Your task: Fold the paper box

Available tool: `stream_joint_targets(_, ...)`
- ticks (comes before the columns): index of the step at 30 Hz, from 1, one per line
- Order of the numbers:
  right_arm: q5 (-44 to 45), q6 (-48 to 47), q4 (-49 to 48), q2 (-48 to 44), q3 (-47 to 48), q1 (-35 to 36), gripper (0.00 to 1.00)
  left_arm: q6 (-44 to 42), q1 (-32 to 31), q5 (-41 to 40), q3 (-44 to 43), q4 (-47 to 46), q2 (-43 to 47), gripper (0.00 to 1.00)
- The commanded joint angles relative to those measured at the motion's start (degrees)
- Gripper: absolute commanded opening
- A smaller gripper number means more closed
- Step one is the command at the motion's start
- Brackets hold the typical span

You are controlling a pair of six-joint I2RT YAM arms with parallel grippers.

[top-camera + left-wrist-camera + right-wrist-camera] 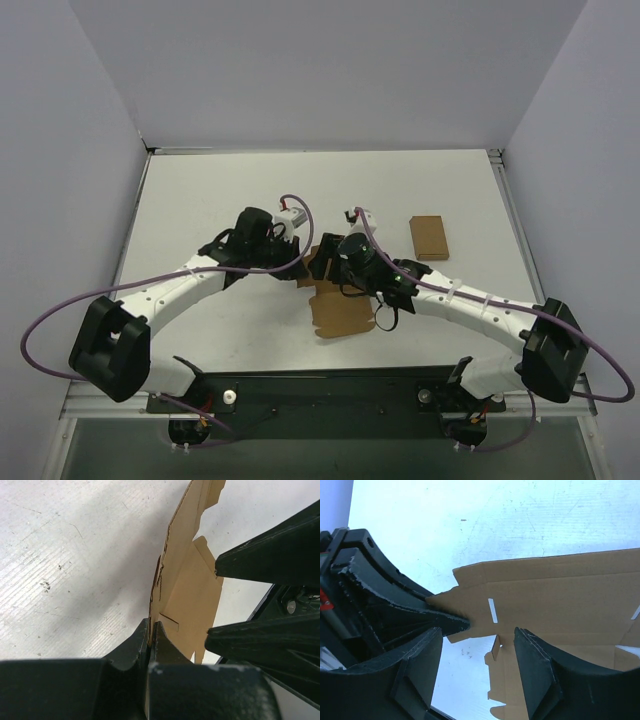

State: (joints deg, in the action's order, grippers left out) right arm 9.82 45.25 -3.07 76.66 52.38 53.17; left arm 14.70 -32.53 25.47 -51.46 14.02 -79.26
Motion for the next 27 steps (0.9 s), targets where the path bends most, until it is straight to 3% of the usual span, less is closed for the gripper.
stream_joint_targets(1, 3.26, 3.96, -2.11, 0.59, 1.67, -0.61, 0.59, -1.43, -1.13, -1.39, -0.39, 0.04, 1.83, 0.00)
stream_joint_targets(27, 9.16, 4.23, -4.05, 2.79, 1.32, -0.61, 0.58, -5.03, -6.05, -7.54, -1.18, 2.76, 3.41, 0.00)
